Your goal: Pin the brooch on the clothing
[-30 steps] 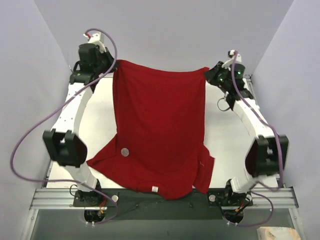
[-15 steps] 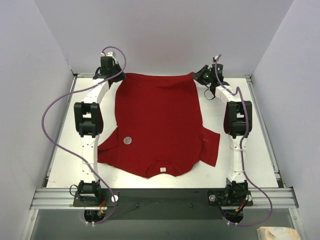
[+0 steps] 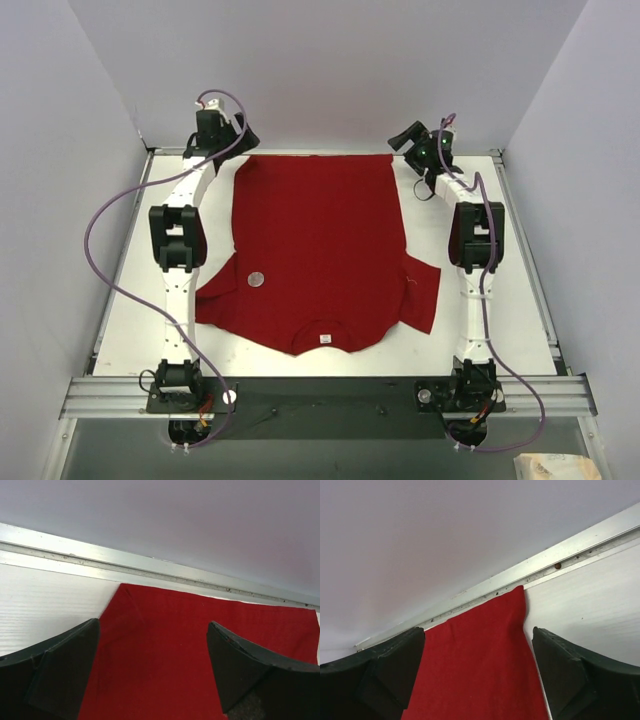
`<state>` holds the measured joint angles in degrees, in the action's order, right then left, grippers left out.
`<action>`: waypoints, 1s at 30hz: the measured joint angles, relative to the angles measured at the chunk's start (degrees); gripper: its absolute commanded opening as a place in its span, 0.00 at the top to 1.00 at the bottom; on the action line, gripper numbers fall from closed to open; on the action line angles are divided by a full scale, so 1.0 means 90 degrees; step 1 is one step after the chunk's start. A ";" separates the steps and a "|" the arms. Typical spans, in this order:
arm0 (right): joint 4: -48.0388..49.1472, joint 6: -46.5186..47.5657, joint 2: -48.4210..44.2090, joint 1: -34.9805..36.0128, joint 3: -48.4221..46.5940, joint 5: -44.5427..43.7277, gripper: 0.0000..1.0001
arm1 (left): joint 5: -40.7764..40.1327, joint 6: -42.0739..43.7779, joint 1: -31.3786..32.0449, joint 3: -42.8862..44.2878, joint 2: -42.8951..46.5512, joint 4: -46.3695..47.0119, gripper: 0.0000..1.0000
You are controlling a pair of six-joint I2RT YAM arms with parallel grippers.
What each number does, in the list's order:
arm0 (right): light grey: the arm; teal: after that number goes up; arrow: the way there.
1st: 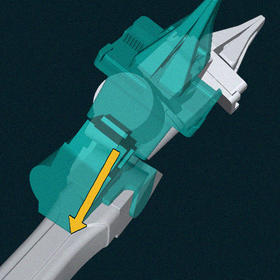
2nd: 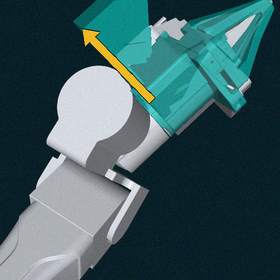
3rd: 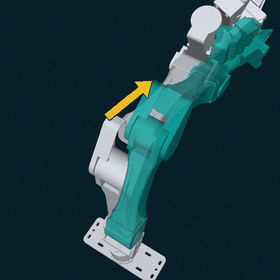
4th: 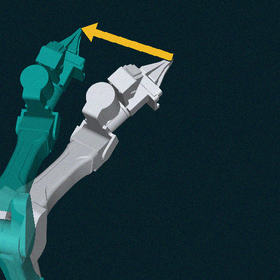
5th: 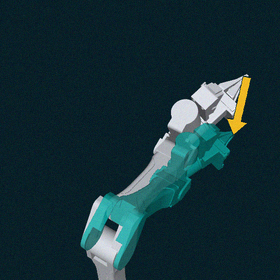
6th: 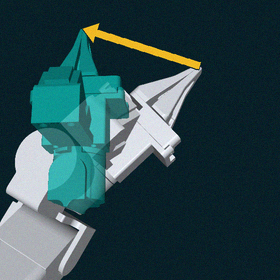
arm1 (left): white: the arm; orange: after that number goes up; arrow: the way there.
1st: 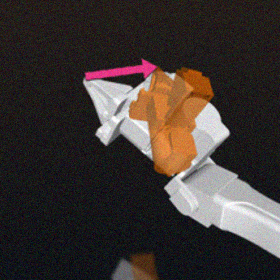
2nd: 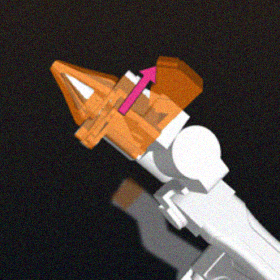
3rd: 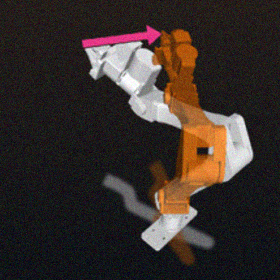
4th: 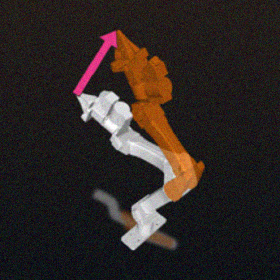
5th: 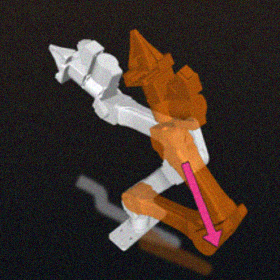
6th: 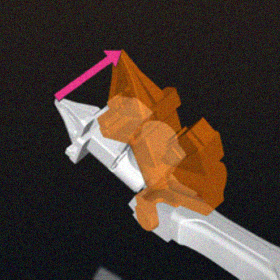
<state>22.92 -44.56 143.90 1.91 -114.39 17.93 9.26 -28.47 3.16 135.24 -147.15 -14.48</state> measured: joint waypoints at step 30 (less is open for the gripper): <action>-0.3594 0.1093 -0.6829 0.0850 0.7257 -0.0872 0.00 | -0.0328 0.0413 -0.0012 -0.7953 0.7529 -0.2246 0.03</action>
<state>-9.43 -34.72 82.43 9.56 -49.08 10.09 6.31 -24.75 3.05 63.66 -79.40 -34.70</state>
